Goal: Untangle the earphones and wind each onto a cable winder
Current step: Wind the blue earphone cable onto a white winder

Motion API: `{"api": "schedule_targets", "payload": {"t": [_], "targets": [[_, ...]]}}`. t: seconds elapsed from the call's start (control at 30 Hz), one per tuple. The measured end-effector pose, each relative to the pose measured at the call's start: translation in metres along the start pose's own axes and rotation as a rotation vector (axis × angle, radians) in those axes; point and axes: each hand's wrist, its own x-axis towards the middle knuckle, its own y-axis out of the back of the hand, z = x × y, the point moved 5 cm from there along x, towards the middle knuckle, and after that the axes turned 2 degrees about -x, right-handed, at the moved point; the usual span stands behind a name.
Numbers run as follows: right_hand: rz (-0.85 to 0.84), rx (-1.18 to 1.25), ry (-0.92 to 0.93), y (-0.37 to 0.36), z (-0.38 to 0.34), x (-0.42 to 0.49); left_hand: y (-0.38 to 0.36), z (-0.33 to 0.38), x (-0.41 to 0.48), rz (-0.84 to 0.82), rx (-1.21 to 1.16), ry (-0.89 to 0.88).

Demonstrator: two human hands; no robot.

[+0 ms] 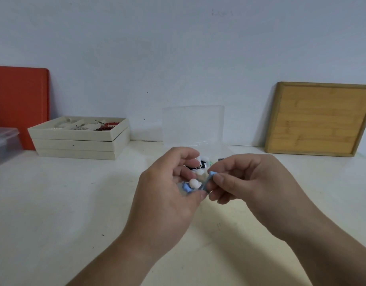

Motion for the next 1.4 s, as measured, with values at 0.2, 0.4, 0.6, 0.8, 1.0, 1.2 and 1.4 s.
{"api": "schedule_targets", "payload": {"t": [0.2, 0.4, 0.6, 0.8, 1.0, 1.2, 1.4], "targets": [[0.108, -0.175, 0.125, 0.003, -0.007, -0.003, 0.001, 0.006, -0.001, 0.017, 0.056, -0.065], [0.107, -0.432, 0.277, -0.001, -0.019, -0.009, -0.003, 0.018, -0.004, 0.024, 0.223, -0.213], [0.061, -0.499, 0.314, -0.002, -0.019, -0.011, -0.004, 0.020, -0.005, 0.042, 0.301, -0.296], [0.117, -0.643, 0.414, -0.003, -0.022, -0.012, -0.002, 0.019, -0.004, 0.054, 0.318, -0.296], [0.184, -0.737, 0.459, -0.009, -0.023, -0.013, -0.005, 0.021, -0.005, 0.038, 0.406, -0.321], [0.130, -0.459, 0.321, -0.007, -0.015, -0.010, 0.000, 0.019, -0.004, 0.107, 0.359, -0.310], [0.158, -0.390, 0.341, -0.007, -0.015, -0.008, 0.002, 0.020, -0.003, 0.107, 0.334, -0.292]]}}
